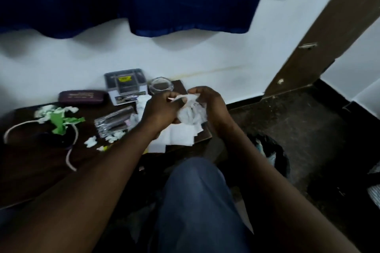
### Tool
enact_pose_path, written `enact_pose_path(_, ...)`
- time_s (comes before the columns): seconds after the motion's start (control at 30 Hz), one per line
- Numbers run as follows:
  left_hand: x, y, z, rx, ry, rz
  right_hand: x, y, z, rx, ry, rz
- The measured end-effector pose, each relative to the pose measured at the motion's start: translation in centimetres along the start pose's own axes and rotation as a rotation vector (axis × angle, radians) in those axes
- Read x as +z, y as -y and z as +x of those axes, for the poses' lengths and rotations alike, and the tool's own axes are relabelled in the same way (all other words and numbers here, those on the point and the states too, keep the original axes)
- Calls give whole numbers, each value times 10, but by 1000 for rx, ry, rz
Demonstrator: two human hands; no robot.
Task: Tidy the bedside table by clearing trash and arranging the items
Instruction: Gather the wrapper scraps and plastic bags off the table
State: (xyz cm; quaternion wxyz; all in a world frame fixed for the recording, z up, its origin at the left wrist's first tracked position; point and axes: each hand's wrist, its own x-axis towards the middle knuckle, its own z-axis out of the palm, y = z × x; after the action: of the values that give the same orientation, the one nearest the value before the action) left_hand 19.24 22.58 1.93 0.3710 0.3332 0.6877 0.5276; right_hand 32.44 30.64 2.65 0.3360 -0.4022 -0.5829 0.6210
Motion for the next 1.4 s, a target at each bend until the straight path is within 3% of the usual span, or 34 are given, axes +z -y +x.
enact_pose_path(0.07, -30, -3, 3, -40, -6, -75, 21, 8, 6, -29, 232, -185)
enact_pose_path(0.13, -64, 0, 3, -81, 68, -129, 40, 10, 14, -127, 331, -523)
enact_pose_path(0.2, -97, 10, 0, -87, 89, 3, 56, 9, 23, -215, 265, -841)
enact_pose_path(0.27, -123, 27, -6, 56, 17, 426, 66, 3, 31, -190, 144, -1003)
enact_pose_path(0.37, -144, 64, -22, 124, 31, 949, 78, -14, 33, -122, 24, -972)
enact_pose_path(0.47, -142, 86, -29, 10, 145, 1112, 82, -23, 32, -77, -67, -854)
enact_pose_path(0.63, -128, 103, -30, 73, 256, 1341, 83, -20, 36, -80, -149, -782)
enact_pose_path(1.07, -123, 110, -30, 313, 189, 1385, 93, -20, 34, -89, -104, -733)
enact_pose_path(1.17, -125, 111, -29, 286, 157, 1308, 91, -22, 34, -36, -99, -719)
enact_pose_path(1.4, -143, 110, -30, 336, 15, 1030, 100, -29, 28, -114, 36, -688)
